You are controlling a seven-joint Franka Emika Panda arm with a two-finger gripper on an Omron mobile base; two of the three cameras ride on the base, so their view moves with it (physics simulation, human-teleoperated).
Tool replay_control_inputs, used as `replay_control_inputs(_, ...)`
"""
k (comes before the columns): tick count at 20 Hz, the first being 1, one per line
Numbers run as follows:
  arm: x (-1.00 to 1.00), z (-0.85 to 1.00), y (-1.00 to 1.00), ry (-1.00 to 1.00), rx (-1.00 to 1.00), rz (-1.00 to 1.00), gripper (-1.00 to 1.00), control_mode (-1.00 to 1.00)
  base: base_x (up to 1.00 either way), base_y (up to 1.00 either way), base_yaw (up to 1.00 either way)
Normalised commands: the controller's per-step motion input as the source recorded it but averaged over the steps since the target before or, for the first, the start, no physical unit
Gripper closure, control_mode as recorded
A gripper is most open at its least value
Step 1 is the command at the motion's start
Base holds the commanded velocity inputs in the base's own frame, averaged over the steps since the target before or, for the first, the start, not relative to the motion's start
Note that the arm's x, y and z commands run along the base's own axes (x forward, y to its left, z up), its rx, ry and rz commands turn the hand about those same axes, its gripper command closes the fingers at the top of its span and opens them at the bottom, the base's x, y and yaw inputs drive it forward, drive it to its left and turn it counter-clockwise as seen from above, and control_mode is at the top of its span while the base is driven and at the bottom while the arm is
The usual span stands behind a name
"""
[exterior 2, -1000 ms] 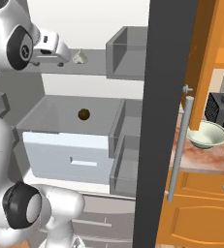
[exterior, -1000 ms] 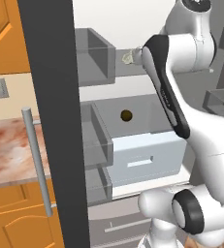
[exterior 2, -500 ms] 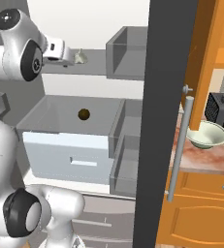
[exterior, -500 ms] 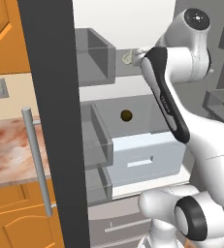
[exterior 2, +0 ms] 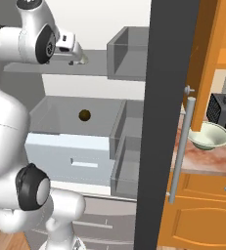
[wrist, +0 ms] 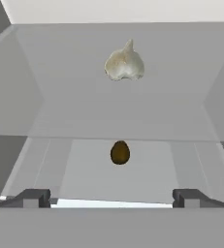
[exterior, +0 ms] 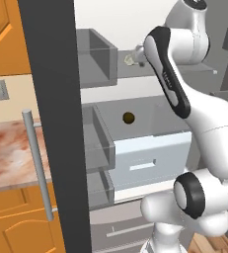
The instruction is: Retrieve the bottle and the shaker from the cabinet and place them next to the mixing bowl on the counter. Then add garlic from the fridge to the mixing bowl.
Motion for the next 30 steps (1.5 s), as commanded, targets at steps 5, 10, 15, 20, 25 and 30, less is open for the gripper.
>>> replay_control_inputs(5,0.22,-0.25,0.00,-0.13,0.00,0.00,-1.00,-1.00,0.00,0.00,0.00)
replay_control_inputs(10,0.35,-0.20,0.02,-0.09,0.00,0.00,-1.00,-1.00,0.00,0.00,0.00)
replay_control_inputs(15,0.35,-0.03,0.00,0.00,0.00,0.00,-1.00,-1.00,0.00,0.00,0.00)
replay_control_inputs(20,0.25,0.00,0.00,0.00,0.00,0.00,-1.00,-1.00,0.00,0.00,0.00)
replay_control_inputs(25,0.56,0.00,0.00,0.00,0.00,0.00,-1.00,-1.00,0.00,0.00,0.00)
replay_control_inputs(30,0.59,0.00,0.00,0.00,0.00,0.00,-1.00,-1.00,0.00,0.00,0.00)
